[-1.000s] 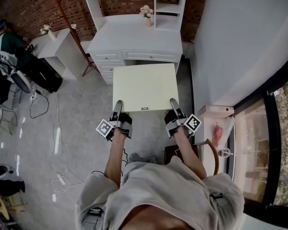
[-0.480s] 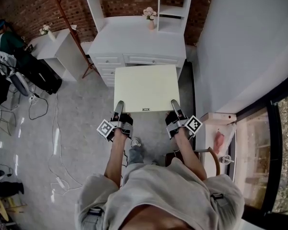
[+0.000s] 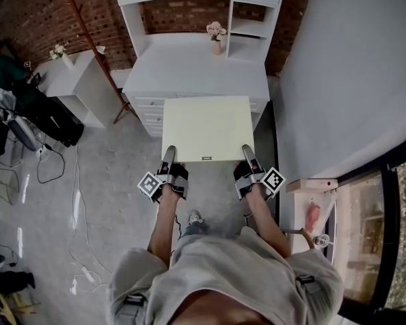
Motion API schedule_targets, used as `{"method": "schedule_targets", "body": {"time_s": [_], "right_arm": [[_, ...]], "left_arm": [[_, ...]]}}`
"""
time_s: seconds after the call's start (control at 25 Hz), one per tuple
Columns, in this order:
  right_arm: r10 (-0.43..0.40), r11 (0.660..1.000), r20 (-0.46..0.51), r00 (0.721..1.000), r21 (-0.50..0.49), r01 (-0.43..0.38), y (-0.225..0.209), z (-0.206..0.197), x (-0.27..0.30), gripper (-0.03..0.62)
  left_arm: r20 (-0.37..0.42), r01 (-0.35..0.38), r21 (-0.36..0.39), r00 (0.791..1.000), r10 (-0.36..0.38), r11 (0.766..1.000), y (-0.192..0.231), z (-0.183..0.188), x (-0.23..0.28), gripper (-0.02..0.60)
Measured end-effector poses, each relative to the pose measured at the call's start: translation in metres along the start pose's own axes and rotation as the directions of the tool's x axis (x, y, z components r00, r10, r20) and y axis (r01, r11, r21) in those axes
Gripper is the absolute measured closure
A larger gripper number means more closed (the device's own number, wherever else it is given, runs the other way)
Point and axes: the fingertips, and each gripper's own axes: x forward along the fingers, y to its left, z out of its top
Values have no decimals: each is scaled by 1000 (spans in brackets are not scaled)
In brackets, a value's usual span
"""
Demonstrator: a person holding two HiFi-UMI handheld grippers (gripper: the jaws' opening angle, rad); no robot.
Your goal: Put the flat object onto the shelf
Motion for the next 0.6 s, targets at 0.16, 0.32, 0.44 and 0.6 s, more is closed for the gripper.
{"method": "schedule_targets", "body": {"time_s": [0.16,0.32,0.44,0.6], "right_arm": [[-2,1000,10,1000,-5,2,-1,-3,46,298],[-2,1000,25,1000,-11,2,-5,-4,85,298],[-5,1000,41,999,-18,5,-9,-5,111,298],[-4,1000,61,998,-29,5,-15,-4,142,298]], "left_arm": [[-10,2,-4,1000,-2,1000,5,36,33,284],[-27,11,-6,1000,-11,1000,11,66,66,284],[-42,16,-7,999,-16,1000,17,86,89,284],[-64,29,-16,997,-30,999,23,109,118,284]]}}
